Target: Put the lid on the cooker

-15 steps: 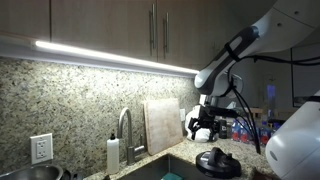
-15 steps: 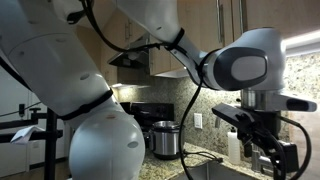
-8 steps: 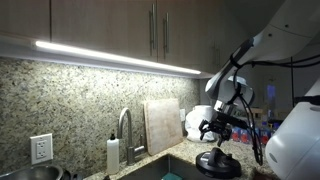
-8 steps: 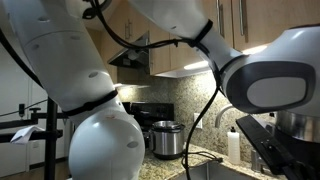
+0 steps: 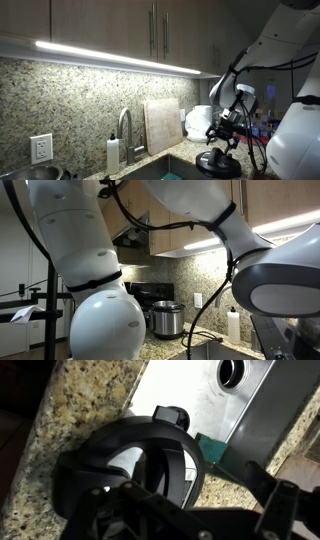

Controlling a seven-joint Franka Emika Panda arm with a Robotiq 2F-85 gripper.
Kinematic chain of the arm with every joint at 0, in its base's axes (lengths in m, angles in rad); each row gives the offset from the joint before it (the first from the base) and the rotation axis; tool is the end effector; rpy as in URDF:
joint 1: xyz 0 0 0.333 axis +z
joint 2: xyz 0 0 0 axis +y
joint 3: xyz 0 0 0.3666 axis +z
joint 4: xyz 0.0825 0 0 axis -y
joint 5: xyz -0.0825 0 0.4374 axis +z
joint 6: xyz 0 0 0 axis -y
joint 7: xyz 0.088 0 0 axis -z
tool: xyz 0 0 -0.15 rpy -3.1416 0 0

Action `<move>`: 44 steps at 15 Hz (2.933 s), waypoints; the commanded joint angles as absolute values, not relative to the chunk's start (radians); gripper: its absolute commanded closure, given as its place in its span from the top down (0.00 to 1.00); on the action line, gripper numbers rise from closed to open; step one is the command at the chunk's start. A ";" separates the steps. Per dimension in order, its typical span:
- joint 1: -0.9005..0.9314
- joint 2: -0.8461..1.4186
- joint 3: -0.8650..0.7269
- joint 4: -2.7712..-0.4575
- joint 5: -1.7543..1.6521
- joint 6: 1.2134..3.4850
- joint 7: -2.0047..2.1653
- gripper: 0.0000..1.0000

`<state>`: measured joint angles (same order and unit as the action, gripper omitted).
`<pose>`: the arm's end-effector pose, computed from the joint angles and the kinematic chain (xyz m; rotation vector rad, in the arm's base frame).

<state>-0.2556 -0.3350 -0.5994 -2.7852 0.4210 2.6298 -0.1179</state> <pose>0.2851 -0.2948 0.2682 -2.3936 1.4376 -0.3777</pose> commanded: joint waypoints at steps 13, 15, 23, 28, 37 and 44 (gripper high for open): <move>-0.057 -0.271 -0.779 -2.762 0.584 2.804 -0.306 1.00; 0.011 -0.271 -0.834 -2.753 0.628 2.821 -0.361 1.00; 0.243 -0.179 -1.093 -2.672 0.751 2.774 -0.485 1.00; 0.430 -0.189 -1.263 -2.653 0.886 2.796 -0.592 1.00; 0.923 -0.303 -1.738 -2.592 0.981 2.831 -0.659 1.00; 1.246 -0.598 -2.055 -2.435 0.885 2.995 -0.688 0.46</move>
<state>1.1797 -0.4347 -1.9750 -2.5053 0.9090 2.9230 -0.6330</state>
